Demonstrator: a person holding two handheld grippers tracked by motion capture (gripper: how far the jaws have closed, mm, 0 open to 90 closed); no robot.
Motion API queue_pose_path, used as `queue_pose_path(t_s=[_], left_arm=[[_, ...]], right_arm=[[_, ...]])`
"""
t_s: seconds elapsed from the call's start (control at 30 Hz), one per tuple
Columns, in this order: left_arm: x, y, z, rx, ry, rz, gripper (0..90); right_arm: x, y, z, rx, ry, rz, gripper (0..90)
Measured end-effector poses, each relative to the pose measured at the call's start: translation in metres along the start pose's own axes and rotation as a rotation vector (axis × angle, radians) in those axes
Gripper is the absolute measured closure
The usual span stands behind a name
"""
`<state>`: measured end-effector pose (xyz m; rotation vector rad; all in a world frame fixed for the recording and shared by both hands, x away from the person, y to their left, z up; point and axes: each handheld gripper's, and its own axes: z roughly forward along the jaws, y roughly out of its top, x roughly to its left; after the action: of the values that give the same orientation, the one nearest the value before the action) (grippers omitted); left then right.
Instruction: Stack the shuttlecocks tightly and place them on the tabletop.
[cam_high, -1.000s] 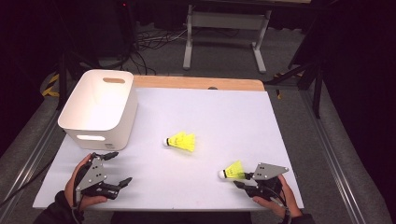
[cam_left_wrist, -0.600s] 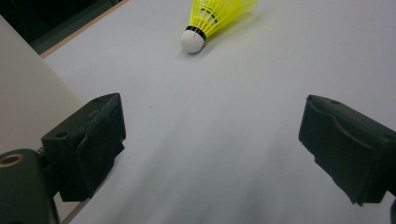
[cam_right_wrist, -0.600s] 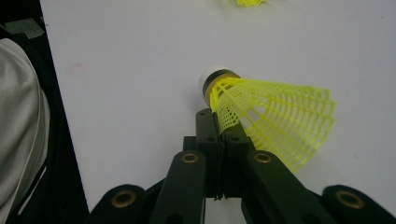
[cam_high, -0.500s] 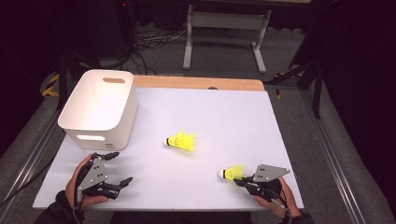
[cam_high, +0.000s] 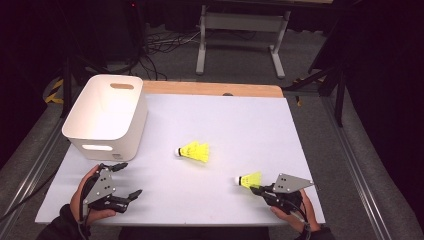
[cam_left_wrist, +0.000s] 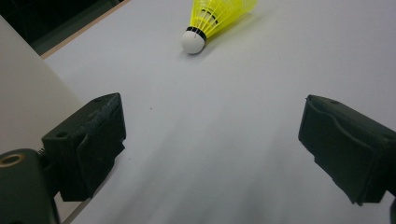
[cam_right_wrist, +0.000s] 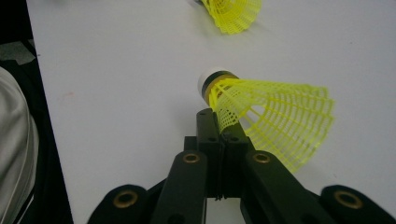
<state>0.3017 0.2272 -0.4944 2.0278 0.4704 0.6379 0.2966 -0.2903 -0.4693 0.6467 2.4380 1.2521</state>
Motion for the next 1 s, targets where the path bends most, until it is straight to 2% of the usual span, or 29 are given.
queue_pose_path(t_s=[0.13,0.37,0.67,1.0], left_arm=[[0.0,0.0,-0.001,-0.002,0.002,0.006,8.2],[0.0,0.0,-0.001,-0.003,0.004,-0.005,8.0],[0.001,0.0,-0.002,-0.011,0.004,-0.006,8.0],[0.001,0.0,-0.002,-0.019,0.003,-0.011,7.9]], right_arm=[[0.002,0.002,0.001,-0.005,-0.024,-0.001,89.7],[0.002,0.003,-0.001,-0.033,-0.039,-0.003,89.7],[-0.001,0.005,-0.009,-0.071,-0.086,0.016,89.7],[-0.006,0.01,-0.011,-0.101,-0.105,0.017,89.7]])
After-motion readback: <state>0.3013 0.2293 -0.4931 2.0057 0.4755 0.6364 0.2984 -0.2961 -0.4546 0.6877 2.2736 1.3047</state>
